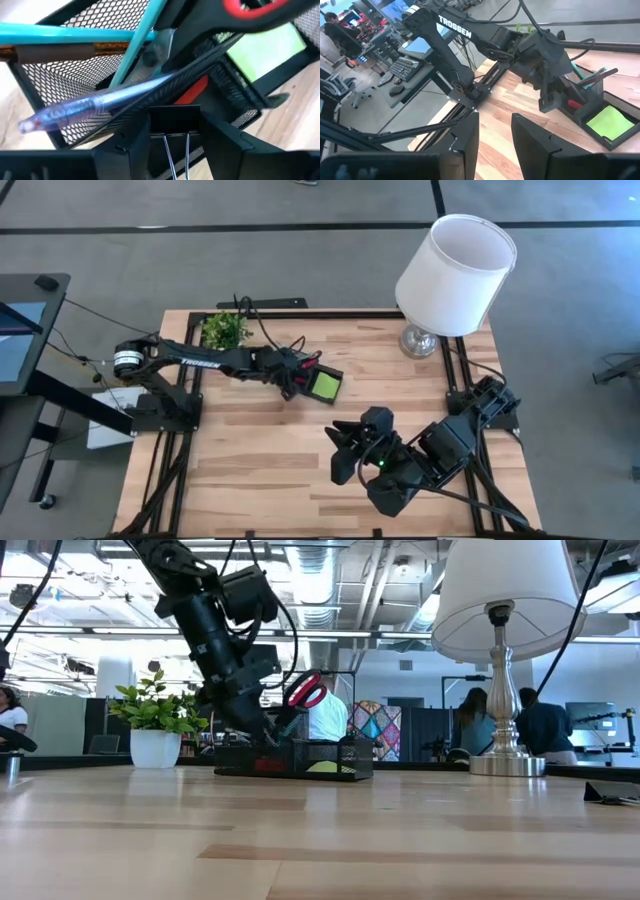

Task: Pick and place office supplies into organizer
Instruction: Put the left black binder clip into the black desk organizer, then put the black binder clip into the black desk organizer

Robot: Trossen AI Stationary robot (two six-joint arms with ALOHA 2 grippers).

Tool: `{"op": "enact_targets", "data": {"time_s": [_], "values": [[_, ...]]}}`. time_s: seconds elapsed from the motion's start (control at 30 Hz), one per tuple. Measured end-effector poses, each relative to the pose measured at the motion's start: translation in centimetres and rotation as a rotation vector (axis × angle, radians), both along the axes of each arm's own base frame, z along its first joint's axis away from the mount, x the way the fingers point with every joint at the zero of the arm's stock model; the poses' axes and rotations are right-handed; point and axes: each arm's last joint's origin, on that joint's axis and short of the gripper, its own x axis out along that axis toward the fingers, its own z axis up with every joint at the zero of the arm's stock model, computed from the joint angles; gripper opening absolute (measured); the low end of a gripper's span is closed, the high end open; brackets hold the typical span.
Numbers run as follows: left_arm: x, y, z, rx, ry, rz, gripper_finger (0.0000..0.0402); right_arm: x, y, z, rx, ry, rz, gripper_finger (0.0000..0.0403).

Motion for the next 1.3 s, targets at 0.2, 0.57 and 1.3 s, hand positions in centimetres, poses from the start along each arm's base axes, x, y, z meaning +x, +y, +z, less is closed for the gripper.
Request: {"op": "enact_targets", "data": {"time_s": [0.2, 0.57, 1.3], "values": [[-0.1, 0.2, 0.0, 0.023, 0.019, -0.044, 0.0154, 0.0, 0.0, 0.0, -0.001, 0.001, 0.001, 0.0108], [0.0, 0.0, -0.1, -0.004, 0.025, -0.145, 0.0167, 0.1, -0.1, 0.0, -0.002, 0.001, -0.003, 0.0108], [1.8, -2.0, 2.4, -0.133, 0.027, -0.258, 0.0197, -0.2, 0.2, -0.3, 0.048, 0.043, 0.041, 0.0108]]}}
